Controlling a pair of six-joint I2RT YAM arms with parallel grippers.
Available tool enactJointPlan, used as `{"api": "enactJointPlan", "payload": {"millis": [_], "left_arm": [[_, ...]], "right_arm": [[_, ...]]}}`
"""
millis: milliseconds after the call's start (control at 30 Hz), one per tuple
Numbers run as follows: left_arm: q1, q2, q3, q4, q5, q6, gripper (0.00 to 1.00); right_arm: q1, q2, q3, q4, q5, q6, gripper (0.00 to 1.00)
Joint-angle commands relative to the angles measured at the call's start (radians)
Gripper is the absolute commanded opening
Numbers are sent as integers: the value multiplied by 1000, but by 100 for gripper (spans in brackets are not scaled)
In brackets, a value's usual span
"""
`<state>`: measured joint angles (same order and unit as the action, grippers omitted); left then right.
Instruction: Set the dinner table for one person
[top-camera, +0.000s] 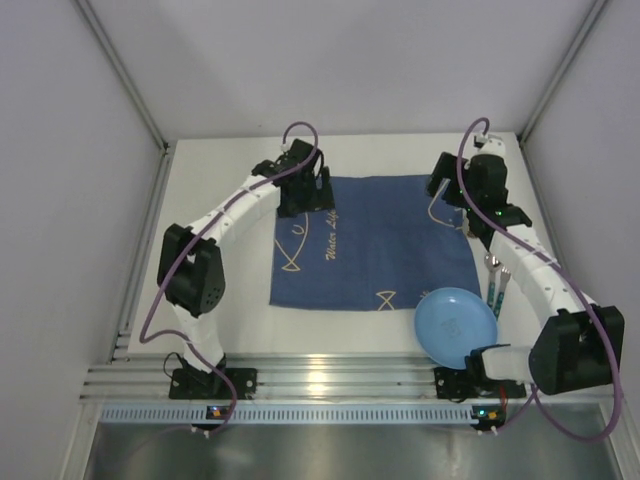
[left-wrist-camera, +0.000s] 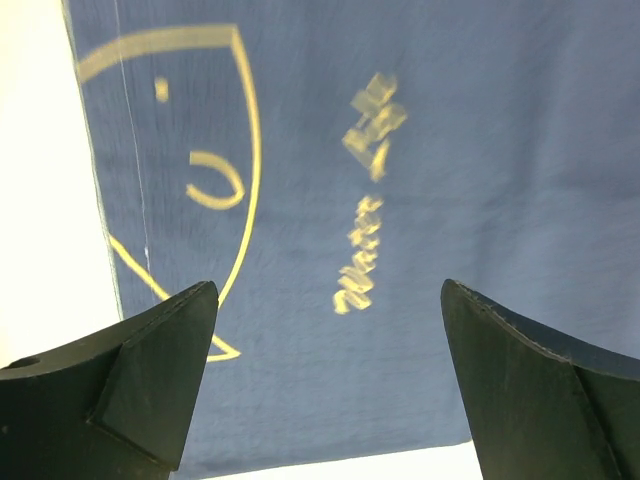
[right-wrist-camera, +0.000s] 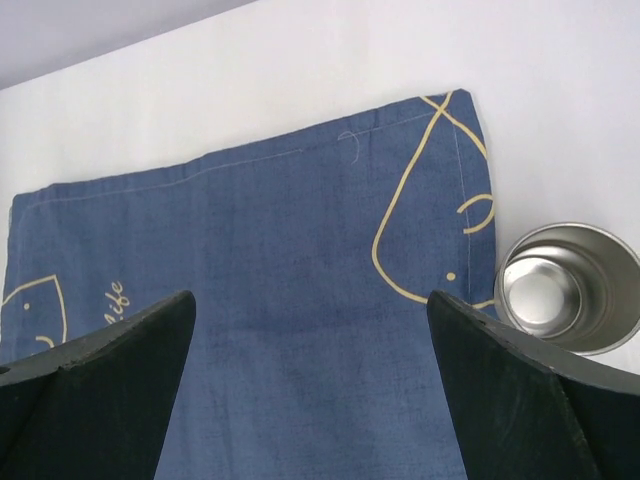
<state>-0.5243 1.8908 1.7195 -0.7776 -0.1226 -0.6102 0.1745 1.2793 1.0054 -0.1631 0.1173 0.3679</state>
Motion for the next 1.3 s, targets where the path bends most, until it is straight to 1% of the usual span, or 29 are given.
{"api": "enactJointPlan", "payload": {"millis": [0, 133, 200, 267, 367, 500, 533, 667, 833, 1033, 1133, 1167, 1233, 1267], "left_arm": [[-17, 2, -144, 107, 34, 13, 98], [-16, 83, -176, 115, 75, 32, 99], [-11, 96, -205, 132, 89, 41, 99], [-3, 96, -242, 161, 103, 40, 98], [21, 85, -290, 175, 103, 46, 99], [81, 45, -379, 208, 104, 59, 99], [93, 36, -396, 215, 109, 59, 99], [147, 1, -483, 239, 118, 61, 98], [165, -30, -503, 245, 118, 85, 99], [165, -47, -420, 204, 118, 113, 98], [165, -56, -313, 153, 115, 125, 98], [165, -61, -289, 143, 110, 125, 98], [165, -64, -223, 110, 104, 133, 99], [165, -67, -201, 103, 101, 135, 99]], "right_arm": [[-3, 15, 91, -41, 47, -23, 100], [-24, 58, 157, -119, 126, -60, 100], [-53, 75, 199, -147, 162, -67, 100], [-88, 107, 240, -176, 163, -72, 100], [-131, 156, 286, -225, 156, -63, 100], [-165, 239, 329, -294, 87, -43, 100], [-202, 274, 341, -306, 75, -40, 100], [-221, 350, 355, -337, 26, -37, 100], [-221, 429, 360, -337, -16, -17, 100], [-219, 503, 361, -335, -59, 5, 98], [-214, 543, 361, -335, -76, 5, 88], [-211, 552, 361, -335, -82, 3, 78], [-210, 580, 371, -343, -105, -6, 64], [-210, 589, 377, -348, -113, -14, 39]]}}
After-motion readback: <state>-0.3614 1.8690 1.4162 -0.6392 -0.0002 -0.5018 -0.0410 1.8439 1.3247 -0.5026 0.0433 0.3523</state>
